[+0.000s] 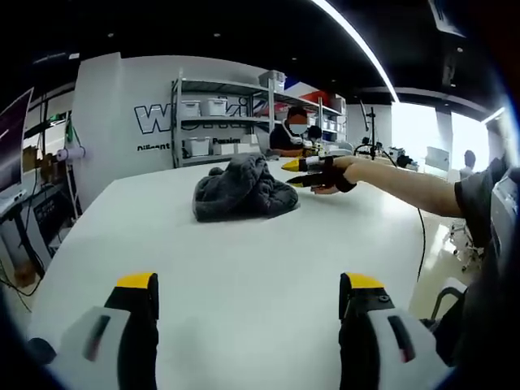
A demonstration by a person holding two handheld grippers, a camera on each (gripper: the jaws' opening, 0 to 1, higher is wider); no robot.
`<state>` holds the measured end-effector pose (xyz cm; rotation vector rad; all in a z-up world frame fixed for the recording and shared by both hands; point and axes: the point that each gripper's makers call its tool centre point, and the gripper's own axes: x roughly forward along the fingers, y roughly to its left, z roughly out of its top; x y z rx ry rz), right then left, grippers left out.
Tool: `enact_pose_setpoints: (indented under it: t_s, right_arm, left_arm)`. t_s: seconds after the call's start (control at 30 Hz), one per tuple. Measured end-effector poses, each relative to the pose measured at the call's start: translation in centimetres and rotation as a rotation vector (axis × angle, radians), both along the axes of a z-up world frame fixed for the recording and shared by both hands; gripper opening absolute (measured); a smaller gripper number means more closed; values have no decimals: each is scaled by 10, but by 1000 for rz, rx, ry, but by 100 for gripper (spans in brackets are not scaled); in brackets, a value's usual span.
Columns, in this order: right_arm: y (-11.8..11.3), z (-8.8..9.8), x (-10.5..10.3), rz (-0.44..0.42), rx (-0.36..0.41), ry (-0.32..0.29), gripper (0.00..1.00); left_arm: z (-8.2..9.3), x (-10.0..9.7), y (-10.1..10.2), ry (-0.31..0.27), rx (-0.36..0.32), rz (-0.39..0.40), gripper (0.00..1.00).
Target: Fold the towel on the table until its edges align and the towel forms a compact rectangular stack.
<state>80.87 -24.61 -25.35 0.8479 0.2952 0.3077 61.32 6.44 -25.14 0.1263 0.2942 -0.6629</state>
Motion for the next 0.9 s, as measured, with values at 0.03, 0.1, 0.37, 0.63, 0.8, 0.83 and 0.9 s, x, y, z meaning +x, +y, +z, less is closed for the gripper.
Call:
enact_pose_setpoints:
  t_s: [0.03,0.1,0.37,0.63,0.8,0.83,0.9]
  right_arm:
    - [2,0,1,1,17,2,35]
    - [9,-1,2,9,38,-4,32]
    - [27,-12,1,20,22,17,23]
    - [34,6,-6,33,81,-20,6]
    - [15,28,24,70,122,-57,4]
    - [16,35,24,78,134,-69,4]
    - [18,47,23,85,135,-91,3]
  left_arm:
    - [0,0,1,0,0,2,97]
    - [0,0,3,0,0,7,97]
    - [-1,0,7,5,1,17,97]
    - [0,-1,8,4,0,27,97]
    - [-1,-2,6,6,-2,20,97]
    - [-1,-3,5,7,-2,17,97]
    - [0,-3,4,5,-3,16,97]
